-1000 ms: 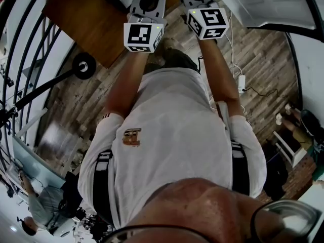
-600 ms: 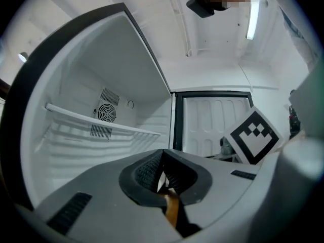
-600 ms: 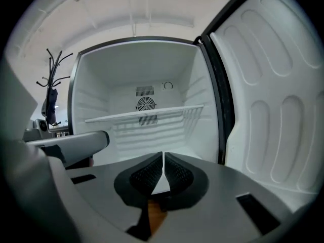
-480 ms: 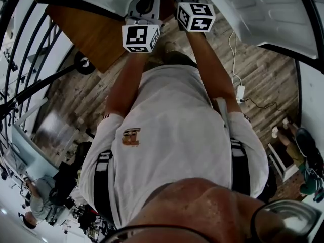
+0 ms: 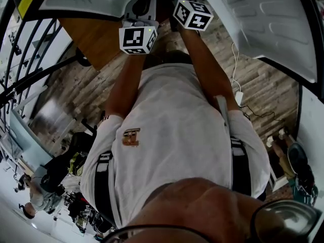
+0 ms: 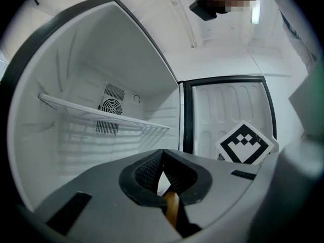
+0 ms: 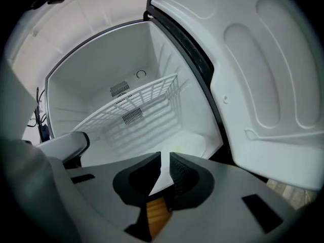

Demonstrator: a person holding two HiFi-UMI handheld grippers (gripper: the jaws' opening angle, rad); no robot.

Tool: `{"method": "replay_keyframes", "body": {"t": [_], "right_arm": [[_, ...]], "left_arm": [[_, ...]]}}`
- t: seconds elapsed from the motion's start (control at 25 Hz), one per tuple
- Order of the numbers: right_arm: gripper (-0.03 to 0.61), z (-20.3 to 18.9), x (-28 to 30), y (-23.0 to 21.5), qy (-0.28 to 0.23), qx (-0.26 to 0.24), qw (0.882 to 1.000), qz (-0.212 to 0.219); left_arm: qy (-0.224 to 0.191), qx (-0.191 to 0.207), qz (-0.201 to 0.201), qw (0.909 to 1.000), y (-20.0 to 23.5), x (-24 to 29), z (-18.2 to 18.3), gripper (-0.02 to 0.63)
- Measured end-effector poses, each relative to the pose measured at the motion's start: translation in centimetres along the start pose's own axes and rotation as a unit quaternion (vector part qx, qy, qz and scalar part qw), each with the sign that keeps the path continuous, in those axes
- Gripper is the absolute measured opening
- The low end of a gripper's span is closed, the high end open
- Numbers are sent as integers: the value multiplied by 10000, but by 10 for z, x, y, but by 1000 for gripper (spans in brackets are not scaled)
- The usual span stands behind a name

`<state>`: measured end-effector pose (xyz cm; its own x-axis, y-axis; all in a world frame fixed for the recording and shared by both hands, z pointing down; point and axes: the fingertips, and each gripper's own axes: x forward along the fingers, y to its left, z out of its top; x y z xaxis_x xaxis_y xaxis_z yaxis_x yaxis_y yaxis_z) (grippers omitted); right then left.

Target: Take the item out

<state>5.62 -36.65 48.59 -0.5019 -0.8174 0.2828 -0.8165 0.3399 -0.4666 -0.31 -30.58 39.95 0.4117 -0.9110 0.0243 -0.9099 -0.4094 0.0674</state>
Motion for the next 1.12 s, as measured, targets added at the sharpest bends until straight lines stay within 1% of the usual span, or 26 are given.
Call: {"method": "replay_keyframes", "body": {"t": [0.12, 0.32, 0.36, 0.44, 0.52, 0.68, 0.92, 1.12], "right_arm": [[37, -1, 4, -4, -19, 234, 9997, 63], [42, -4, 13, -9, -107, 696, 9975, 19], [62, -4, 15, -9, -138, 836, 9964, 20], [122, -5, 16, -11, -189, 1116, 9936, -7], [127, -5, 16, -16, -220, 1339, 9907, -116], [141, -10, 20, -29, -276, 1885, 9812, -304], [150, -19, 29, -46, -366, 2570, 9648, -429], [150, -23, 43, -51, -379, 2928, 9540, -525]], "left_arm": [[54, 12, 72, 10000, -1, 3, -3, 18], [139, 9, 104, 9998, 7, 4, -5, 18], [144, 18, 88, 9999, 8, 4, -4, 18], [158, 43, 45, 9999, 9, 4, -4, 18], [189, 49, 7, 9998, 9, 5, -5, 18], [201, 75, -126, 9997, 8, 9, -4, 18], [260, 132, -287, 9992, 4, 12, -8, 18], [327, 159, -346, 9987, 11, 13, -10, 18]]}}
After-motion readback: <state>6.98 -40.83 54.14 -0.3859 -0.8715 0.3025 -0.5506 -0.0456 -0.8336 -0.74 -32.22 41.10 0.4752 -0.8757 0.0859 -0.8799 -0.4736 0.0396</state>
